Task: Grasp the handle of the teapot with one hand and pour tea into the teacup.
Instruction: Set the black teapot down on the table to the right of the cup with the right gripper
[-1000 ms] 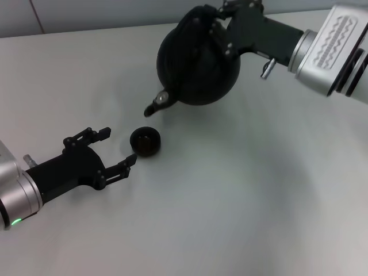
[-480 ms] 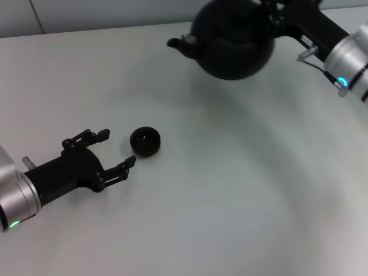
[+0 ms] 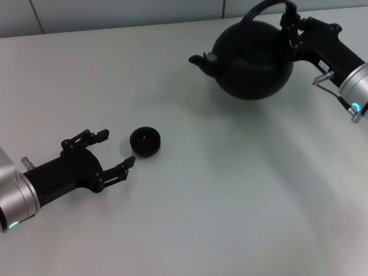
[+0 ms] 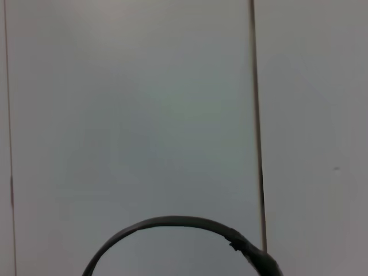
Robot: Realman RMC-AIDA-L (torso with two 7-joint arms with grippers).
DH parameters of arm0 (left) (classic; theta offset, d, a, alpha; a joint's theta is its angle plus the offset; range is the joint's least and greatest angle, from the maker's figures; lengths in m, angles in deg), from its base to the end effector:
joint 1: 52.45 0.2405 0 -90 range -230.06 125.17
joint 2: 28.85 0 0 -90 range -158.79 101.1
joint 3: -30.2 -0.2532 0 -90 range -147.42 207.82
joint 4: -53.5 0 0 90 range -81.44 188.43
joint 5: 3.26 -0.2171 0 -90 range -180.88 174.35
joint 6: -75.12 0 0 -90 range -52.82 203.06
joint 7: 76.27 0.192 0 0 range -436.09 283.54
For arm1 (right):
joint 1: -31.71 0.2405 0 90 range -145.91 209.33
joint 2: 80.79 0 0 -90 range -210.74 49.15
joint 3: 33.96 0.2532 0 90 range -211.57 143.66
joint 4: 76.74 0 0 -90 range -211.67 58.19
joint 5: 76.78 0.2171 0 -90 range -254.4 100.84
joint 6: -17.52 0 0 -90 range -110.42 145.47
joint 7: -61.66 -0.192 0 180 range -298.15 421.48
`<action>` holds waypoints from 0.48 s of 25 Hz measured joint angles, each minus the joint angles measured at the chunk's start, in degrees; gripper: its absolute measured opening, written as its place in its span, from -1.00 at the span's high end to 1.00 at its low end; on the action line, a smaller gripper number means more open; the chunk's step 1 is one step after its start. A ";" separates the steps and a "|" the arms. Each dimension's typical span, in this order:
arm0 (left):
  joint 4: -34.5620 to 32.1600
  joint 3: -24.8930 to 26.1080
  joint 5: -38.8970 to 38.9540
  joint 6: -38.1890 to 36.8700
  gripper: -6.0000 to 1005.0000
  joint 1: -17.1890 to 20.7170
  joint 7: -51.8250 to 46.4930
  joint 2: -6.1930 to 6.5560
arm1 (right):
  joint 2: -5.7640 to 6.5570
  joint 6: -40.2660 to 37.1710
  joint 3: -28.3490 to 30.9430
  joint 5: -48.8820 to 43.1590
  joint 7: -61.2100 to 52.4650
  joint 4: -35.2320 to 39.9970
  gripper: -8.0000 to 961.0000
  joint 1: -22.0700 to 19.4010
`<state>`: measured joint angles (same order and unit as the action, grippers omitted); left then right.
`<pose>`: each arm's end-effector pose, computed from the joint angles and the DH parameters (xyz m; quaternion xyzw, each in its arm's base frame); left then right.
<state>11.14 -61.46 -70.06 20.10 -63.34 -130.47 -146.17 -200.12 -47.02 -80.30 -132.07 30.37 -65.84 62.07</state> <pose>-0.2773 0.3201 -0.1028 -0.9325 -0.1423 -0.1922 0.2707 0.2931 0.4145 -0.0159 -0.7697 0.2116 0.3245 0.5074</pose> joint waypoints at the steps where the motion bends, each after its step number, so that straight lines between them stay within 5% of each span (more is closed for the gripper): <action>1: 0.00 0.00 -0.09 0.00 -0.61 0.00 0.01 -0.01 | -0.01 0.04 0.01 0.00 0.52 -0.30 0.82 -0.01; 12: 0.05 0.00 -1.39 0.45 -0.61 0.00 0.05 -0.39 | -0.03 1.88 0.73 0.10 3.45 -2.21 0.82 -0.03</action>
<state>11.18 -61.47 -71.45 20.55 -63.34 -130.41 -146.56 -200.15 -45.14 -79.57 -131.97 33.82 -68.04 62.04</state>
